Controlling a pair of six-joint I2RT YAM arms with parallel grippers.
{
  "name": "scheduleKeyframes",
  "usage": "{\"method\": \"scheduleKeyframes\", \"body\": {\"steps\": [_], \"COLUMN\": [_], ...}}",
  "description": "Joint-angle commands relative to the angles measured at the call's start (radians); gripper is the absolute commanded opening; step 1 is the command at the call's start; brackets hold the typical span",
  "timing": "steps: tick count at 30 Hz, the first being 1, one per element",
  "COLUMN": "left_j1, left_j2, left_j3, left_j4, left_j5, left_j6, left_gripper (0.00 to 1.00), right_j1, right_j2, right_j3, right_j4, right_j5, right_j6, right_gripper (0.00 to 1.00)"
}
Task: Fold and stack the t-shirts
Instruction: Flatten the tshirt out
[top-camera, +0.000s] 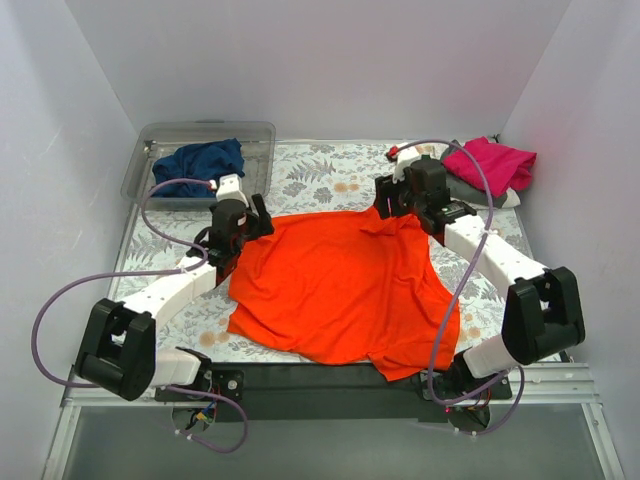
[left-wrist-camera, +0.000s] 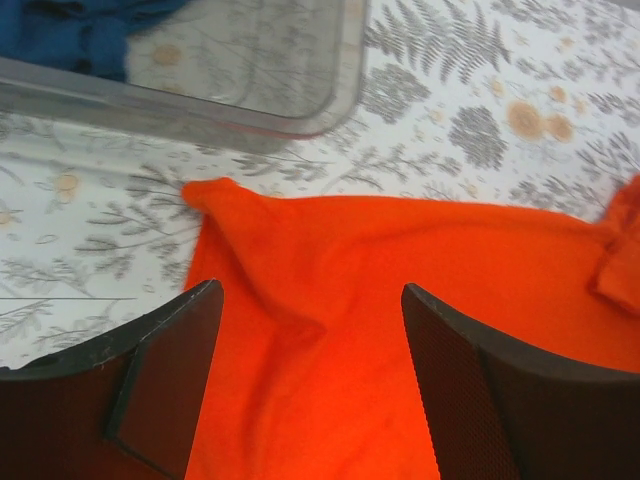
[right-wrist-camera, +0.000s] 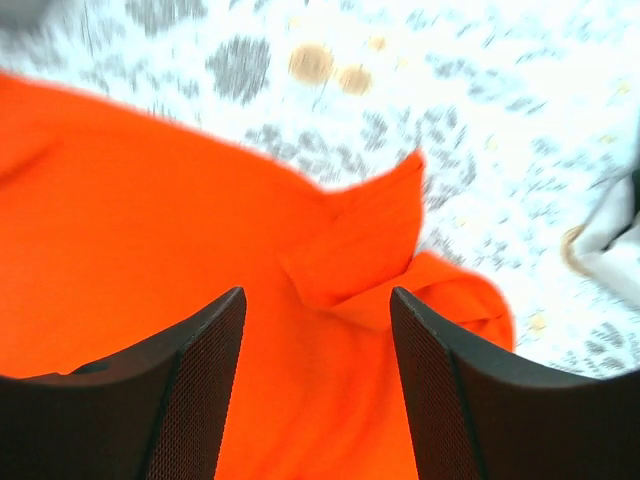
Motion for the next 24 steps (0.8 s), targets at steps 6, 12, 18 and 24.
{"method": "scheduleKeyframes", "body": {"steps": [6,12,18,24], "left_j1": [-0.153,-0.167,-0.167,-0.167], "left_j2": [0.165,0.299,0.346,0.369], "left_j3": [0.038,0.054,0.051,0.057], "left_j4": [0.107,0.17,0.161,0.154], "left_j5": [0.133,0.197,0.154,0.144], "left_j6": [-0.048,-0.073,-0.062,-0.059], "left_gripper": [0.68,0.69,0.71,0.72], "right_j1": [-0.134,-0.166,-0.199,-0.212], "right_j2": [0.097,0.233,0.31,0.318], "right_j3": [0.119,0.182,0.193,0.161], "right_j4": [0.031,0.033,0.033,0.033], "right_j5": [-0.013,-0.007,-0.036,-0.084], "right_j6": [0.064,0.055,0.062,0.076], "right_gripper": [0.54,0.52,0.51,0.5]}}
